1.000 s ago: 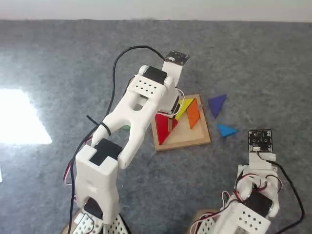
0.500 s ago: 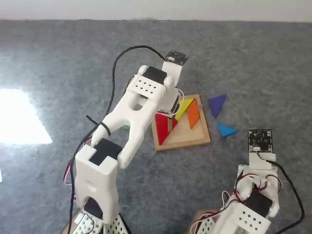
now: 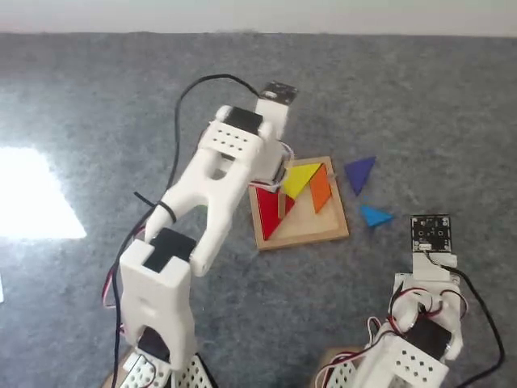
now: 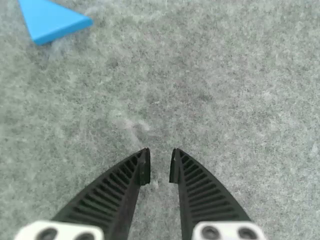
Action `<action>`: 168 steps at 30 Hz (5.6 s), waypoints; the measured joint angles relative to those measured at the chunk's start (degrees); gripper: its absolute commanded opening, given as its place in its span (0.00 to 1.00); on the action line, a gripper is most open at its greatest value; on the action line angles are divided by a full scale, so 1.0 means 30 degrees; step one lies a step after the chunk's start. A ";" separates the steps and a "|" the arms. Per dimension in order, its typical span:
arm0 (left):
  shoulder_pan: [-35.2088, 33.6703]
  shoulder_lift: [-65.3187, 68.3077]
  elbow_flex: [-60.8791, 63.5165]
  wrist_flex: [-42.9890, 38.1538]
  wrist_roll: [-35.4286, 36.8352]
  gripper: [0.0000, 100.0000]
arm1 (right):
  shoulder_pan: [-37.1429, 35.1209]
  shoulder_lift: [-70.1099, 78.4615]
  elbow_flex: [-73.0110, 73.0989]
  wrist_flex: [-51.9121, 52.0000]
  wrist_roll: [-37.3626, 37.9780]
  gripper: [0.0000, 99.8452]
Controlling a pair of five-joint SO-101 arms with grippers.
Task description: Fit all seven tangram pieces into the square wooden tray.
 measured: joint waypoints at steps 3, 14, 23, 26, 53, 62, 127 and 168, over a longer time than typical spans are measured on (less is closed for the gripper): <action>0.1260 -0.0059 0.0000 0.0029 0.0000 0.13 | 0.0000 0.0000 0.0000 0.0000 0.0000 0.09; 0.0674 0.1407 0.0000 0.0000 0.0264 0.12 | 0.0000 0.0000 0.0000 0.0000 0.0000 0.09; 0.0381 0.1407 -0.0088 0.0000 -0.0381 0.10 | 0.0000 0.0000 0.0000 0.0000 0.0000 0.09; -0.0176 0.1407 -0.0821 0.0000 -0.0498 0.10 | 0.0000 0.0000 0.0000 0.0000 0.0000 0.09; -0.0762 0.3546 -0.2813 0.0703 -0.1377 0.10 | 0.0000 0.0000 0.0000 0.0000 0.0000 0.09; 0.0733 0.3546 -0.2813 0.0703 -0.0996 0.10 | 0.0000 0.0000 0.0000 0.0000 0.0000 0.09; 0.3575 0.5099 -1.0139 0.3604 -0.0703 0.06 | 0.0000 0.0000 0.0000 0.0000 0.0000 0.09; -0.8821 -3.5634 2.7663 -0.6681 -0.6388 0.06 | -1.6029 1.6234 -1.3392 0.0205 -0.1114 0.14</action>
